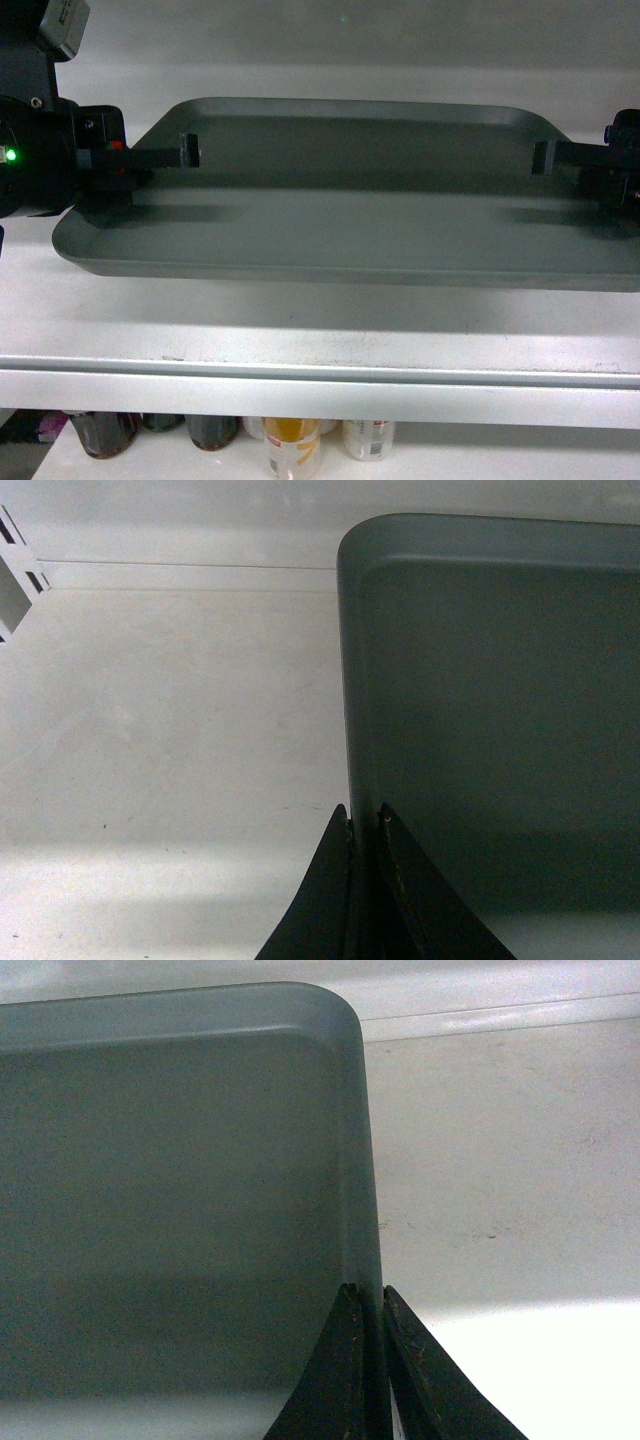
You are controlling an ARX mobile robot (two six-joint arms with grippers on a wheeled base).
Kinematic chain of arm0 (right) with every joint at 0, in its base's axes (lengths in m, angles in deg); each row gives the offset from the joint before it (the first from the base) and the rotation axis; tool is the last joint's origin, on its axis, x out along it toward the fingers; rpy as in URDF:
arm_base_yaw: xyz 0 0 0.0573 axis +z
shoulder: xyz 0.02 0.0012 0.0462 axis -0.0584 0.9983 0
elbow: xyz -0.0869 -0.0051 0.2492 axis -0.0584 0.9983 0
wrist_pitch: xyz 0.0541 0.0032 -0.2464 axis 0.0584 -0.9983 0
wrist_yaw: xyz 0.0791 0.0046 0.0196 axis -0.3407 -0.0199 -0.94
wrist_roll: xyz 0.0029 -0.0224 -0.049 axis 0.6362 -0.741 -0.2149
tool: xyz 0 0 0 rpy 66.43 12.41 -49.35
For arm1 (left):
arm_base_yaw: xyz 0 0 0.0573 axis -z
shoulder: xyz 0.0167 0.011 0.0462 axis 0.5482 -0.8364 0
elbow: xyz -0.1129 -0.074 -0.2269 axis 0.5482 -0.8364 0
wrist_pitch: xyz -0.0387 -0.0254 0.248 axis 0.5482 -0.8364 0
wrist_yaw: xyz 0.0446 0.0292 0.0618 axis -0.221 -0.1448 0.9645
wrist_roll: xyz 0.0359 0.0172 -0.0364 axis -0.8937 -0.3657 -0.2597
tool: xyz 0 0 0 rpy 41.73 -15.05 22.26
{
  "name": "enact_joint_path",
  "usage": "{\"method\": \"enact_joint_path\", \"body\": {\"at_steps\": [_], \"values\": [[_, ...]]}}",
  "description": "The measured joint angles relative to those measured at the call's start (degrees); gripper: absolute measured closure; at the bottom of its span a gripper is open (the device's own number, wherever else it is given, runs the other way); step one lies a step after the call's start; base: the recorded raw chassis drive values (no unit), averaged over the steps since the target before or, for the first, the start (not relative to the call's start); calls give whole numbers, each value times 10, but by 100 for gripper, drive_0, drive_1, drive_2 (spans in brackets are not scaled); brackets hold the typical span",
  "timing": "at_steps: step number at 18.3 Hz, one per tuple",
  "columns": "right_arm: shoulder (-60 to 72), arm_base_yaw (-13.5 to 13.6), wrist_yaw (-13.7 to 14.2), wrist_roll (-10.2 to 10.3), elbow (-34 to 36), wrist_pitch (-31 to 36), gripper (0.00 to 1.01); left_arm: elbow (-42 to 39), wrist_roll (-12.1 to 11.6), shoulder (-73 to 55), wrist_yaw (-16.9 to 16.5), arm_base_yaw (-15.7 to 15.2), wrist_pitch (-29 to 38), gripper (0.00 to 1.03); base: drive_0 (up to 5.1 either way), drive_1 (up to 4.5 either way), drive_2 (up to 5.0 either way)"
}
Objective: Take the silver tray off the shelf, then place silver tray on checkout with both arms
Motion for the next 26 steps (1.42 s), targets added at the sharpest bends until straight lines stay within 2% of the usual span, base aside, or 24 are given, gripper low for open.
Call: {"method": "enact_joint_path", "body": {"at_steps": [26], "values": [[0,-1,0,0,0,1,98,0,0,-2,1,1,-1,99,0,0,0]]}}
